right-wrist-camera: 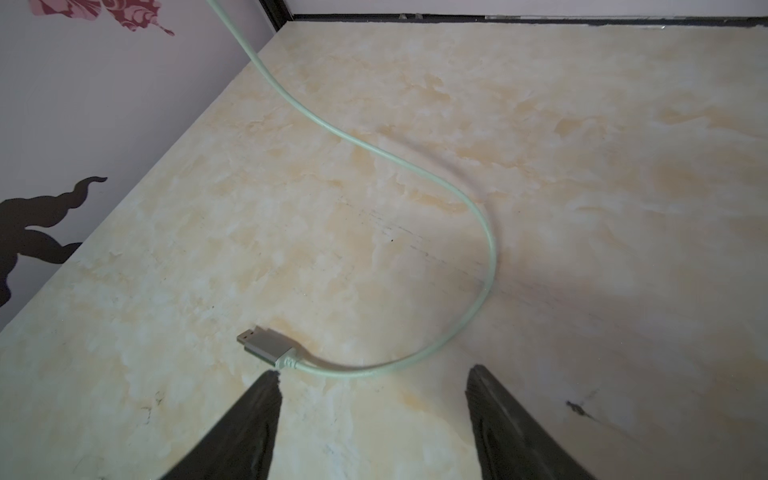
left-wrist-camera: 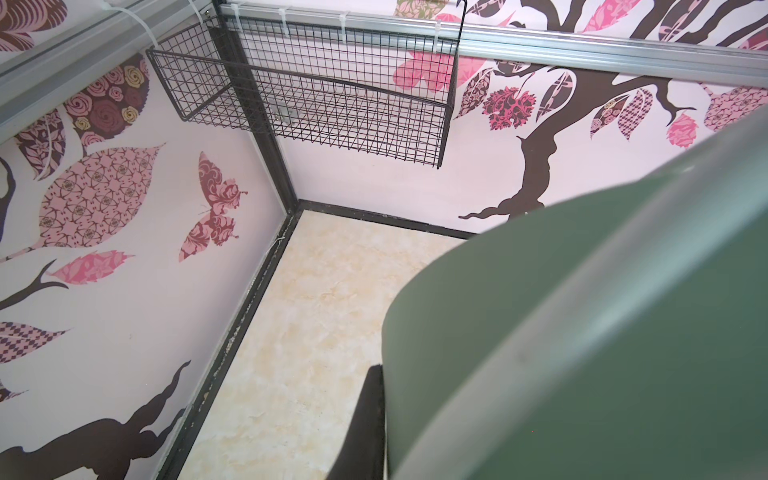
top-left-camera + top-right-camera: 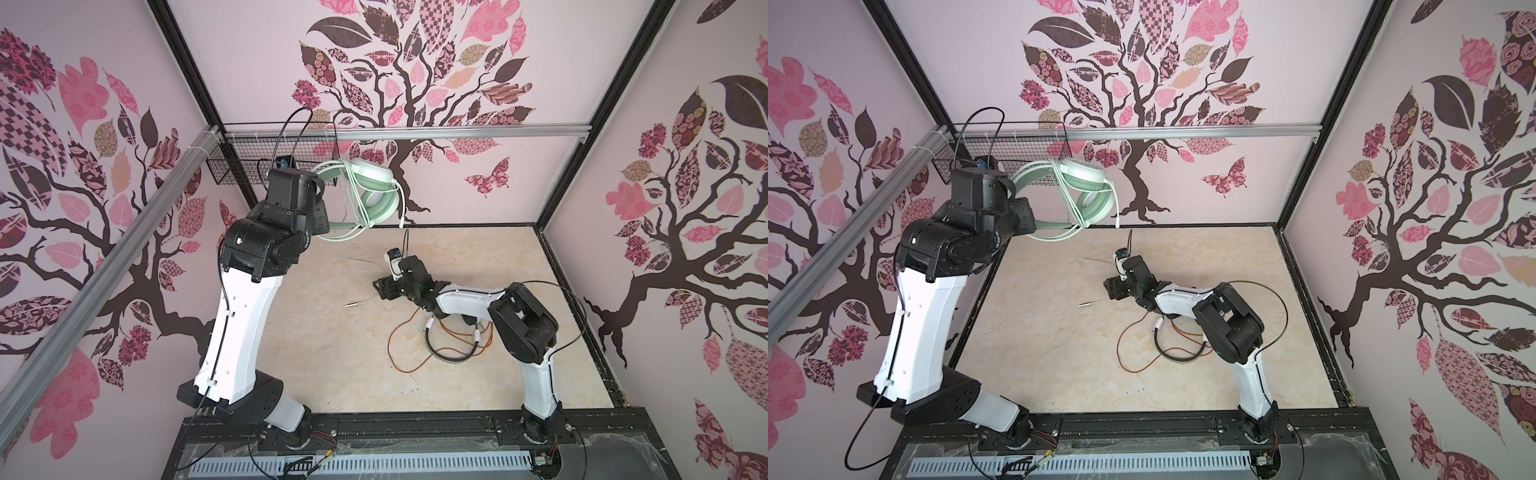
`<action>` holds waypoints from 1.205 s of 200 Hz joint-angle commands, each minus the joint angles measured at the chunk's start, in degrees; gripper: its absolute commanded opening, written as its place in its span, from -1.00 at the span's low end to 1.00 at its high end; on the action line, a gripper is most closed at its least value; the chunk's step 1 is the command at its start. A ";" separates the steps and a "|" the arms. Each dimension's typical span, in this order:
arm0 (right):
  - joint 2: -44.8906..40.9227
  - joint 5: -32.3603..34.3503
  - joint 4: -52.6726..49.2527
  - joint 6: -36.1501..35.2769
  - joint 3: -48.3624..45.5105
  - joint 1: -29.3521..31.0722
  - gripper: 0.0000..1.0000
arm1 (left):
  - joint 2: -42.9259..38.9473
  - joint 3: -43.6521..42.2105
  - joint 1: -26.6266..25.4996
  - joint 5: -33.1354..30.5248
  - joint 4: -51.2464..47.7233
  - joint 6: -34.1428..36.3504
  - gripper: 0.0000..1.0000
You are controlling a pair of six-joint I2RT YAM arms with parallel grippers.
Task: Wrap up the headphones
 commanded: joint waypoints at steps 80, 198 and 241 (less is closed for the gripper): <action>28.64 10.49 -27.58 -4.00 42.02 -1.84 0.42 | -0.78 3.18 0.02 0.38 4.17 -1.17 -1.00; 19.06 20.93 -22.72 -5.53 27.90 -1.99 -1.00 | -0.80 3.75 0.02 0.02 3.98 -0.98 -1.00; -4.56 26.10 -12.05 -6.14 -3.63 -1.10 -1.00 | 1.96 7.33 0.42 -1.94 3.72 -0.61 -1.00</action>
